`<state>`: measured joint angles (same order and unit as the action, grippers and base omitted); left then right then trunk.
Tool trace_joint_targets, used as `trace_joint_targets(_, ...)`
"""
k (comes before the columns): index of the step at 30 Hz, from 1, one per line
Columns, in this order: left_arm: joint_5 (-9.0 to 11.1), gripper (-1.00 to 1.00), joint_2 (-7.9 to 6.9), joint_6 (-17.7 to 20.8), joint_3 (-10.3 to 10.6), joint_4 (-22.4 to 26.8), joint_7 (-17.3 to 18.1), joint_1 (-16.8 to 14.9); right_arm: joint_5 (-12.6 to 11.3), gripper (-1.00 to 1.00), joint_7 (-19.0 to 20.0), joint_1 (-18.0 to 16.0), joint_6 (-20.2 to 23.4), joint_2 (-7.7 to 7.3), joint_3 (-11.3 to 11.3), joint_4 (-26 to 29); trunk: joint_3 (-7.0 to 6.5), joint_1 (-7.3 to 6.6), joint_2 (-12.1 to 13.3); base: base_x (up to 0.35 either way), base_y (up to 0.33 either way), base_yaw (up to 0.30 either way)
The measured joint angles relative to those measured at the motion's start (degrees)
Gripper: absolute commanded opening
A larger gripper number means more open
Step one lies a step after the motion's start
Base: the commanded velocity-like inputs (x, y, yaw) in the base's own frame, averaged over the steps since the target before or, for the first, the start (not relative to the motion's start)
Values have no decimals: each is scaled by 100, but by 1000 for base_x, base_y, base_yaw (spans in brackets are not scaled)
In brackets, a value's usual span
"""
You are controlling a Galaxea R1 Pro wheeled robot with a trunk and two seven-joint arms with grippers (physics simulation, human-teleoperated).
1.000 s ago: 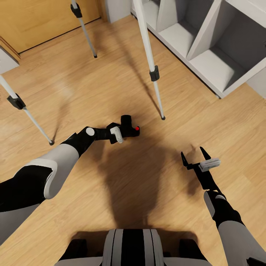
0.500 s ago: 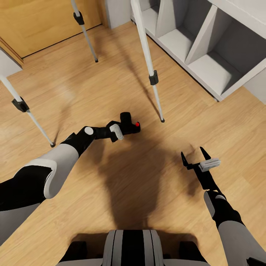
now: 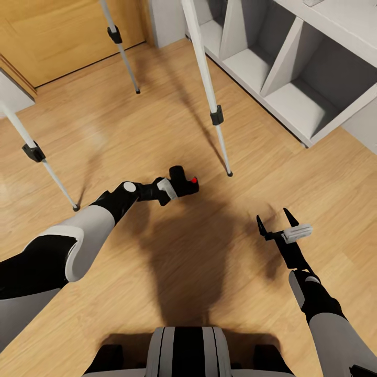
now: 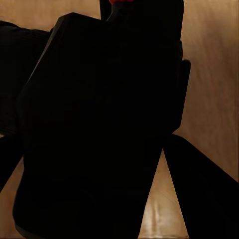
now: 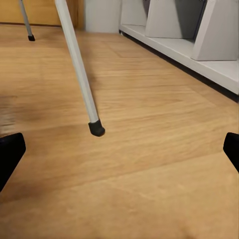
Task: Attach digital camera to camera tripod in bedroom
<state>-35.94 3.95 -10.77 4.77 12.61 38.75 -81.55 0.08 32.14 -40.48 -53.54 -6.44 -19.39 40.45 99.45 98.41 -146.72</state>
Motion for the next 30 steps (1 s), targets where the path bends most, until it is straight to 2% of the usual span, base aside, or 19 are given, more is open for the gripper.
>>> trace_joint_targets(6, 0, -100, -8, 216, -98, -95, 369, 0, 0, 100, 0, 0, -1, 0, 0, 0, -22, 0, 0, 0, 0, 0)
trace_joint_targets(12, 20, -100, -10, 501, -338, -121, 778, 0, 0, 100, 0, 0, -1, 0, 0, 0, -31, 0, 0, 0, 0, 0)
trace_joint_targets(15, 44, -100, -18, 738, -783, -128, 1555, 0, 0, 100, 0, 0, 1, 0, 0, 0, -32, 0, 0, 0, 0, 0)
trace_joint_targets(17, 49, -100, -19, 775, -988, -125, 1975, 0, 0, 100, 0, 0, 3, 0, 0, 0, -32, 0, 0, 0, 0, 0)
trace_joint_targets(19, 44, -100, -20, 793, -1108, -125, 2216, 0, 0, 100, 0, 0, 2, 0, 0, 0, -32, 0, 0, 0, 0, 0)
trace_joint_targets(21, 48, -100, -20, 811, -1355, -118, 2543, 0, 0, 100, 0, 0, 0, 0, 0, 0, -32, 0, 0, 0, 0, 0)
trace_joint_targets(30, 42, -100, -27, 816, -1866, -115, 2719, 0, 0, 100, 0, 0, 0, 0, 0, 0, -32, 0, 0, 0, 0, 0)
